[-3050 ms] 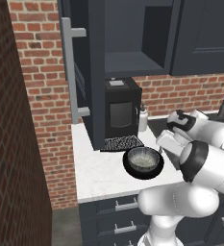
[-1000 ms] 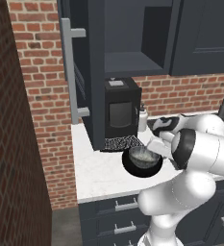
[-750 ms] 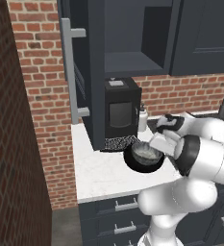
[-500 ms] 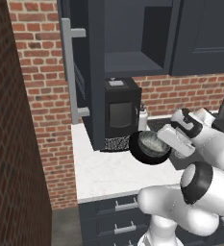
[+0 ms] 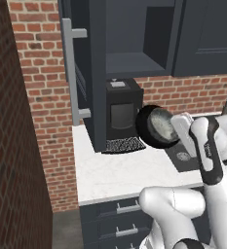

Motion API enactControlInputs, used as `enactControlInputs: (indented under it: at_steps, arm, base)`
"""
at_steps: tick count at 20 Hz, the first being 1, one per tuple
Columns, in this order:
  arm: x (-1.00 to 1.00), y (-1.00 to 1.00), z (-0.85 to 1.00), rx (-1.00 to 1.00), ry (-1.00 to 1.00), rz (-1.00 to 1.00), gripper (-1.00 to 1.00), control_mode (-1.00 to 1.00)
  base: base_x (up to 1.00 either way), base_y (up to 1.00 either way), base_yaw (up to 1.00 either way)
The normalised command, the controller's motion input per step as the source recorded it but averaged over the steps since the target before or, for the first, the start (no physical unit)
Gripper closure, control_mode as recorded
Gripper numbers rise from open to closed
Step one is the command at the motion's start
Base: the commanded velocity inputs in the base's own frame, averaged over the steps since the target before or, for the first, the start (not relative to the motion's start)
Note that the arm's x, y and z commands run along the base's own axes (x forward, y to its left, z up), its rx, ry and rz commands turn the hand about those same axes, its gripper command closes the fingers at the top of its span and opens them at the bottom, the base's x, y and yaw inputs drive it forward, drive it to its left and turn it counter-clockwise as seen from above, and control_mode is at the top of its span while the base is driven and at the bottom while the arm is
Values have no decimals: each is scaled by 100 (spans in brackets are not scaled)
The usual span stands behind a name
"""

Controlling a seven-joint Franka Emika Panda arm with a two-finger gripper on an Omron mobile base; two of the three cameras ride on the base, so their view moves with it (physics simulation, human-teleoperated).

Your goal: Pick up the bowls on the counter and stack them on top of one another in the open cabinet. Place the smaller bowl on top of the larger bowl.

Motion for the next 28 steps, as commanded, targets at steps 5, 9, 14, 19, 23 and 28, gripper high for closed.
enactControlInputs:
  at_steps: [5,9,14,19,23,28]
  arm:
    - [-41,27,100,5,-12,-24,100,-100]
    - [-43,9,100,1,-4,-12,100,-100]
    - [-47,0,100,0,3,-16,100,-100]
    - [-13,17,100,0,11,-12,100,-100]
    - [8,59,97,-10,34,-3,100,-100]
    - [20,61,13,-8,21,1,100,-100]
  base:
    - [0,0,0]
    - [0,0,0]
    - [0,0,0]
    - [0,0,0]
    - [0,0,0]
    - [0,0,0]
